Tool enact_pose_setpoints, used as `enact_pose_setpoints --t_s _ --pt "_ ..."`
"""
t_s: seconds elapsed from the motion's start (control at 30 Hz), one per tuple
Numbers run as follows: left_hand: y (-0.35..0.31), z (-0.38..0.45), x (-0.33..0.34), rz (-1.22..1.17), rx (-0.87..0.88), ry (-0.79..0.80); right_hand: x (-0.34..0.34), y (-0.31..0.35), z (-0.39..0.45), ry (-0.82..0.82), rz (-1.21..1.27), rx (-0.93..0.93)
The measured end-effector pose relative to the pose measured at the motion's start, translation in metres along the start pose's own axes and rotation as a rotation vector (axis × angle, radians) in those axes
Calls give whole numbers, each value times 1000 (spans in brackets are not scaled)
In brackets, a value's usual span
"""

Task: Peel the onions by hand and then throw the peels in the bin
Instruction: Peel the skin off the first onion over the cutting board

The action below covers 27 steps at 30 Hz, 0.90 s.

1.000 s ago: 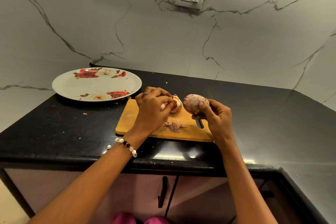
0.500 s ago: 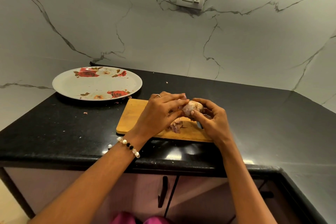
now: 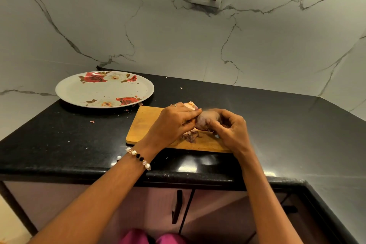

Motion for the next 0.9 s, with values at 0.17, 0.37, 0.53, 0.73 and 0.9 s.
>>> enact_pose_setpoints --t_s 0.17,0.37,0.53,0.73,0.9 --pt "0 -1 1 -2 -3 3 1 1 1 -8 -39 -15" --pt "4 -2 0 2 -17 7 3 2 -1 16 -64 -44" --pt "7 -2 -4 -48 -71 -60 -1 -3 2 -1 83 15" --pt "10 -1 -8 -147 -151 -101 -4 -1 0 43 333 77" --pt "13 -3 -12 -167 -182 -144 1 -2 0 109 329 77"
Point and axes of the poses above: each hand's wrist, its own z-axis towards the middle knuckle, its own x-axis out of the palm, y = z × x, the point moved 9 cm from there along z, towards the middle knuckle, and after that the axes turned 15 degrees about x, right-handed, at the moved point
